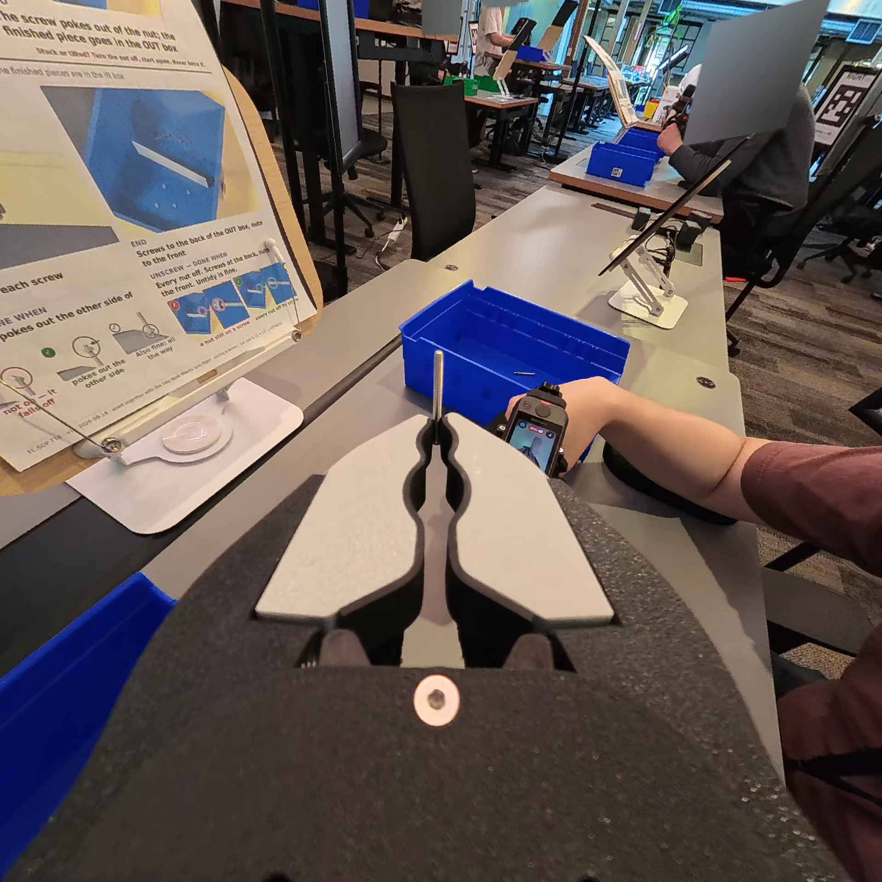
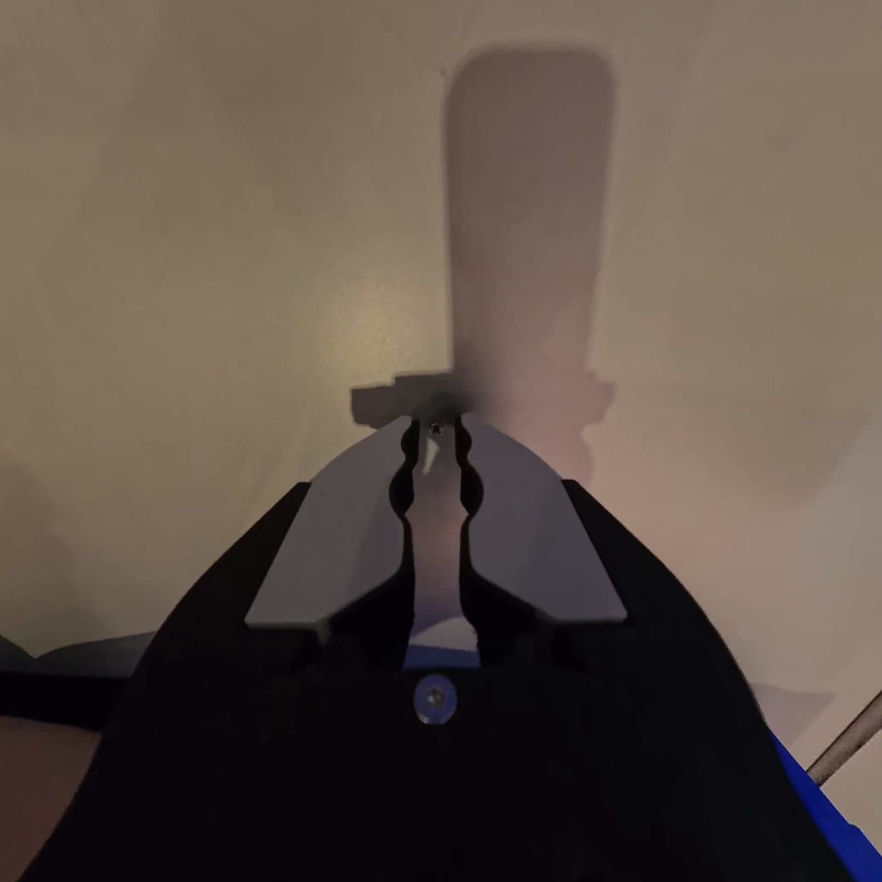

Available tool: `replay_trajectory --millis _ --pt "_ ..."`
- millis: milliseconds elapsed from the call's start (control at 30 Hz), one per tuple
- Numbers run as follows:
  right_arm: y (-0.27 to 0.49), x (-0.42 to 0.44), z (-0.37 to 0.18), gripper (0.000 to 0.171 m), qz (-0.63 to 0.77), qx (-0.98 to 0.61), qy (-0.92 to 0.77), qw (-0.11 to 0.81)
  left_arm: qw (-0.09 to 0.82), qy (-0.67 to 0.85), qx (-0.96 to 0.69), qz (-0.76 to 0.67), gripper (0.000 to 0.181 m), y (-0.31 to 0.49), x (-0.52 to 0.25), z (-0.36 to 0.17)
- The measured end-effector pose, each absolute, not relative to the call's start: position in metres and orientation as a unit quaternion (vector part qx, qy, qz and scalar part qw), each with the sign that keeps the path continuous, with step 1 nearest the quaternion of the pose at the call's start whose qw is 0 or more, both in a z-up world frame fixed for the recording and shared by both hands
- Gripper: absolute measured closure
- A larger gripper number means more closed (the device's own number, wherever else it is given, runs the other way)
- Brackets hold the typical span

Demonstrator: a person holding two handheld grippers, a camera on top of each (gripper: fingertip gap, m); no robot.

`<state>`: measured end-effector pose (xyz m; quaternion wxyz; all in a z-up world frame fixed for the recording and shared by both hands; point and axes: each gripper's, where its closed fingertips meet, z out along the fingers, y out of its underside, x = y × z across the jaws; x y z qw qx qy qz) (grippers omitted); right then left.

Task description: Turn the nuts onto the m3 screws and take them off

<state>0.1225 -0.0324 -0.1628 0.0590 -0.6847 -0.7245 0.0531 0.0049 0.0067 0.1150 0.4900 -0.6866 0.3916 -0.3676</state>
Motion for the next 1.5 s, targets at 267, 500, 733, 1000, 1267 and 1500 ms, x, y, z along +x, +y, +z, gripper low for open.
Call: replay_trajectory --millis 267,500,733,1000,1267,1500 --pt "-0.031 0.124 -0.163 0.159 0.055 -0.686 -0.723 0.058 0.482 0.397 -0.688 -0.371 0.179 0.006 0.010 0.111" --pt "-0.031 0.123 -0.164 0.165 0.053 -0.680 -0.729 0.061 0.476 0.398 -0.692 -0.370 0.179 0.007 0.015 0.106" --pt "-0.041 0.114 -0.113 0.165 0.066 -0.619 -0.767 0.153 0.445 0.409 -0.726 -0.326 0.179 0.018 0.035 0.070" --pt "-0.062 0.122 -0.026 0.165 0.115 -0.564 -0.764 0.291 0.367 0.482 -0.729 -0.319 0.179 0.000 0.089 0.010" --pt "-0.061 0.131 0.030 0.165 0.192 -0.539 -0.717 0.398 0.331 0.586 -0.665 -0.324 0.179 -0.045 0.125 -0.012" --pt "-0.058 0.132 0.022 0.165 0.196 -0.546 -0.720 0.382 0.343 0.626 -0.639 -0.287 0.179 -0.055 0.130 -0.015"
